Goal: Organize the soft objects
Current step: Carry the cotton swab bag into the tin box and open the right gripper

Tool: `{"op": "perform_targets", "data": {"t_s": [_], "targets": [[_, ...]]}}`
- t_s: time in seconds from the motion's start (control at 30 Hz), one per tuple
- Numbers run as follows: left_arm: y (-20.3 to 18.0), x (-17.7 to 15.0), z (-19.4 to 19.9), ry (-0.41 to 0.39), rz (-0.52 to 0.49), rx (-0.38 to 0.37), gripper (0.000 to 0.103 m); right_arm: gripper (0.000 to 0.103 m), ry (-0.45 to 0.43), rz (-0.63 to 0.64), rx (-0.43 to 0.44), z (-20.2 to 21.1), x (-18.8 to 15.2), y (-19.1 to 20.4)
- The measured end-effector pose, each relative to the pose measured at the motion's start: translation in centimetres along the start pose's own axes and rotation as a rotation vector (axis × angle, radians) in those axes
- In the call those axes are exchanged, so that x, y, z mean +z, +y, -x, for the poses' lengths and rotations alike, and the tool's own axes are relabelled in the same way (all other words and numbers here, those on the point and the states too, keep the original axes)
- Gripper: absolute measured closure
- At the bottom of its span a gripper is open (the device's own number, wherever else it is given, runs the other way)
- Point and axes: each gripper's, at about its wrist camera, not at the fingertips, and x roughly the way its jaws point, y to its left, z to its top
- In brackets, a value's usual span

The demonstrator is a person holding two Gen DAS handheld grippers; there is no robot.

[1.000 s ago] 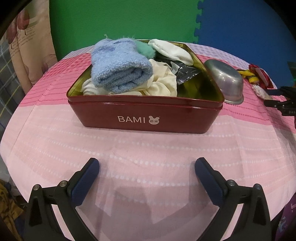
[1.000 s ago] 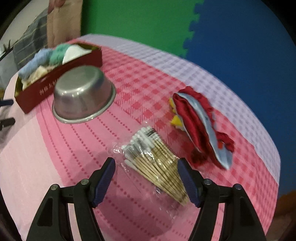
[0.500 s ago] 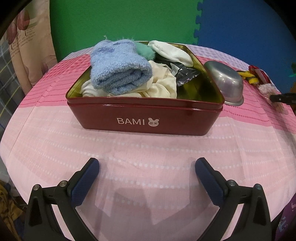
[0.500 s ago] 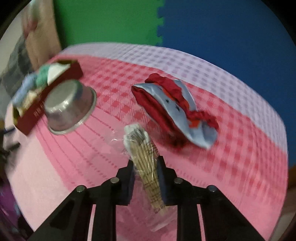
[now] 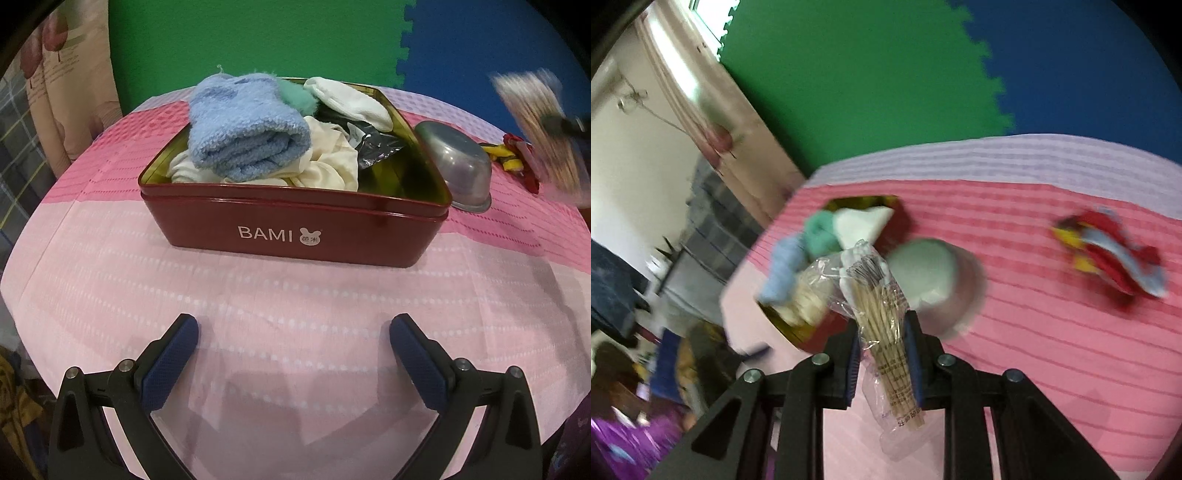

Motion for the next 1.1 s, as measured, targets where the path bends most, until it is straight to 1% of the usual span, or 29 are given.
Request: {"op": "perform_targets", "data": {"t_s": [0.03,0.1,0.17,0.27,0.33,0.47,0.53,0.67,0.73,0.83,0.9,1.0,1.07,1.1], "targets": [[0.0,0.0,0.0,0.000,0.001,0.002,0.000,0.081,0.011,-0.010,0.020,-1.2,0.7,0.8],[0.0,0.1,0.0,-0.002,0.006,0.003,0.000,0.081,0.030,-0.012,0.023,-3.0,1.5,2.2],[0.0,0.1,-0.1,-0.002,0.012,0.009,0.000,0.081,0.054,-0.052,0.060,-5.3,2.3,3.1],[-0.1,0.1,-0.1,0.008,0.026,0.021,0.000,0.081,0.079,-0.118,0.080,-8.5,3.1,4.0],[-0.1,0.0,-0.1,0.001,0.024,0.018,0.000,0.081,0.097,-0.169,0.105,-10.3,3.2,4.4],[0.0,-0.3,-0.1,-0.009,0.022,0.013,0.000,0.081,0.117,-0.191,0.080,-13.3,3.1,5.6],[0.0,-0.5,-0.1,-0.018,0.019,0.009,0.000,0.081,0.118,-0.215,0.060,-13.8,2.9,5.4],[0.1,-0.7,-0.1,-0.014,0.020,0.009,0.000,0.081,0.129,-0.310,0.091,-14.6,2.5,4.5],[0.2,-0.6,-0.2,-0.011,0.022,0.009,0.000,0.081,0.130,-0.337,0.099,-14.6,2.1,4.5],[0.2,-0.6,-0.2,-0.014,0.026,0.010,0.000,0.081,0.100,-0.340,0.082,-14.6,2.0,5.2],[0.2,-0.6,-0.3,-0.015,0.027,0.011,0.000,0.080,0.067,-0.386,0.098,-14.5,2.0,5.1],[0.3,-0.7,-0.4,-0.016,0.027,0.011,0.000,0.078,0.042,-0.431,0.077,-14.6,1.7,5.2],[0.3,-0.7,-0.3,-0.019,0.026,0.010,0.000,0.072,0.041,-0.456,0.096,-14.7,1.3,5.2],[0.3,-0.7,-0.4,-0.021,0.026,0.010,0.000,0.067,0.053,-0.469,0.107,-14.9,1.2,5.3]]}}
